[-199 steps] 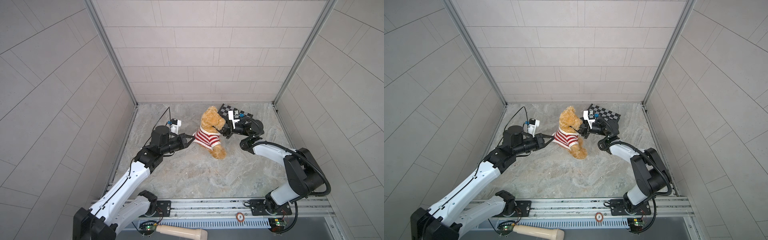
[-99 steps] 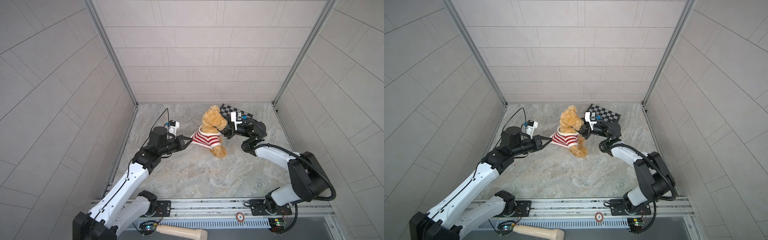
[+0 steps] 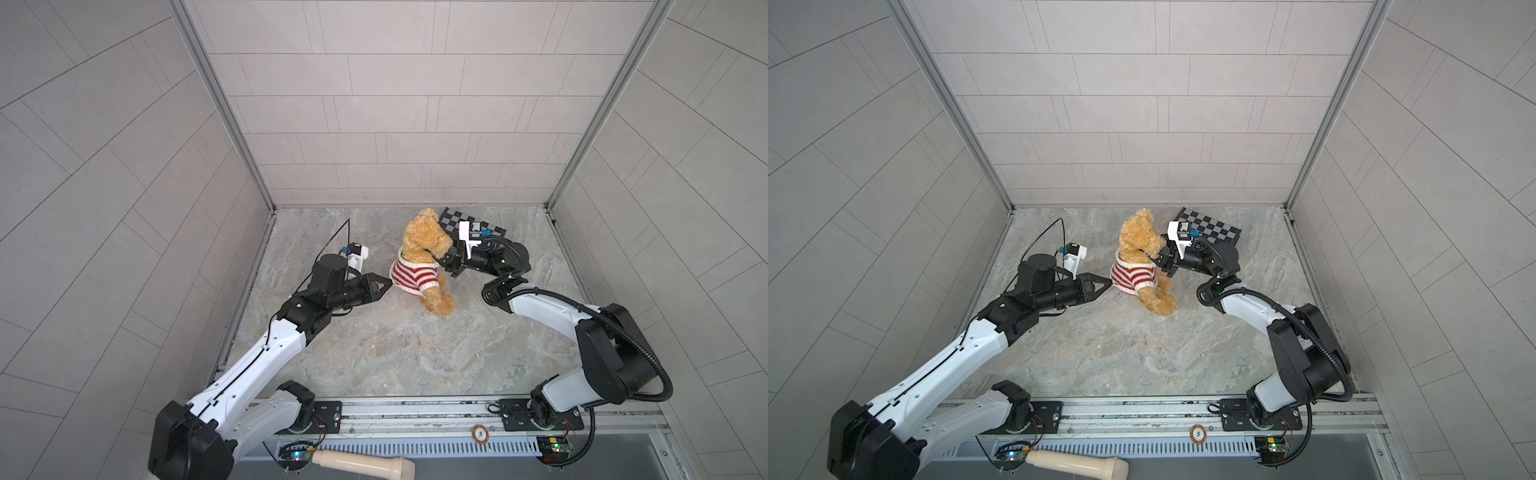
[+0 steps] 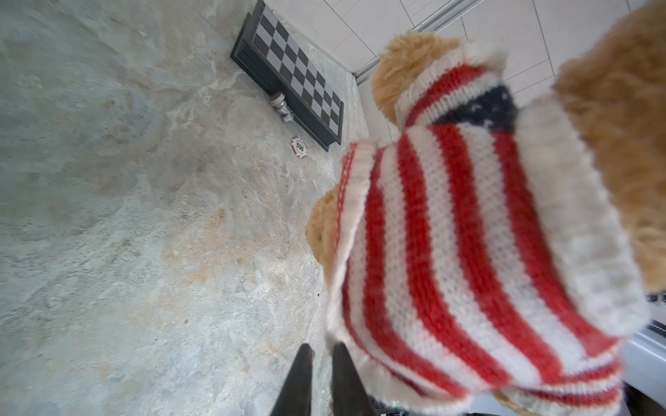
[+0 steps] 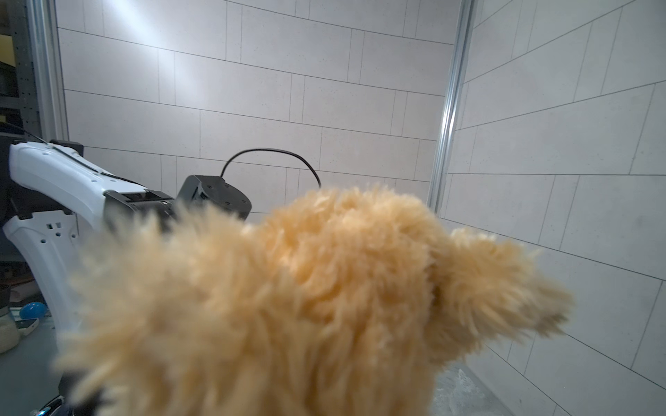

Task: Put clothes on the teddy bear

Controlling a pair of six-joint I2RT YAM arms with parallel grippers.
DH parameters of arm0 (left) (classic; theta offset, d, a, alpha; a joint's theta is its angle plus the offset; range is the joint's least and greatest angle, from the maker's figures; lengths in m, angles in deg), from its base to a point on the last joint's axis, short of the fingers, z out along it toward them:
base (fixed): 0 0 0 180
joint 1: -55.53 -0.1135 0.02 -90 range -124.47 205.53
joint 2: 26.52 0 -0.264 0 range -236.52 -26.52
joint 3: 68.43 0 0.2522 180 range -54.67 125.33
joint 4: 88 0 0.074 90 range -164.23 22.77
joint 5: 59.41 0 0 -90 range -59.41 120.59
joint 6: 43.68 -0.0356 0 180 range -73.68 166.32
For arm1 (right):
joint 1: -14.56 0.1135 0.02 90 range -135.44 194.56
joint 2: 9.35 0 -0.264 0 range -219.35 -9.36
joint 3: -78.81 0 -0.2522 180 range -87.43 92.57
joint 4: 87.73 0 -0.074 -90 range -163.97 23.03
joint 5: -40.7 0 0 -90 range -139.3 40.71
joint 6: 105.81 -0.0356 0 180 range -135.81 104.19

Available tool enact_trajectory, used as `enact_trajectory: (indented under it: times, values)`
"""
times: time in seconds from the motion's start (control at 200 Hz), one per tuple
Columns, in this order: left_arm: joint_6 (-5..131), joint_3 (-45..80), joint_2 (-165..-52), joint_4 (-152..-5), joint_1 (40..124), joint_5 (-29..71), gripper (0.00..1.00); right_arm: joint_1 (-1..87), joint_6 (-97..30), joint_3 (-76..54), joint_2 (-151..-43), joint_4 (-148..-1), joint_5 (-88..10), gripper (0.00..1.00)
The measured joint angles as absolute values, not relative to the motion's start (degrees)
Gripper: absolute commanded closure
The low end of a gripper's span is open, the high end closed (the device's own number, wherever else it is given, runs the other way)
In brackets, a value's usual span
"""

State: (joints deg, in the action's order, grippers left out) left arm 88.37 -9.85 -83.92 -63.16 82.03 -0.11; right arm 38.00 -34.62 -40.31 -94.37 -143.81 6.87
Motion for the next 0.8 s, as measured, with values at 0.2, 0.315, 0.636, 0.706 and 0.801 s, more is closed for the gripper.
enact_trajectory:
  times: [0.2,0.315,0.636,0.706,0.801]
  values:
    - [84.89,-7.05,-81.96,-59.91,80.32,1.51,0.77,38.85,-28.65,-40.84,-90.43,-135.77,3.06,1.00]
    - [83.84,-6.75,-81.87,-60.08,79.84,0.96,0.66,39.70,-26.25,-41.65,-88.86,-132.95,0.90,1.00]
    - [92.21,-9.54,-81.34,-72.58,83.80,-2.01,0.56,43.11,-20.17,-43.85,-86.21,-127.38,-7.14,1.00]
    - [94.57,-10.74,-82.41,-74.68,85.42,-0.92,0.57,43.62,-19.25,-43.85,-86.06,-126.98,-8.32,1.00]
    - [96.89,-11.23,-83.99,-75.67,86.55,0.76,0.47,43.77,-18.53,-43.99,-85.78,-126.72,-9.83,1.00]
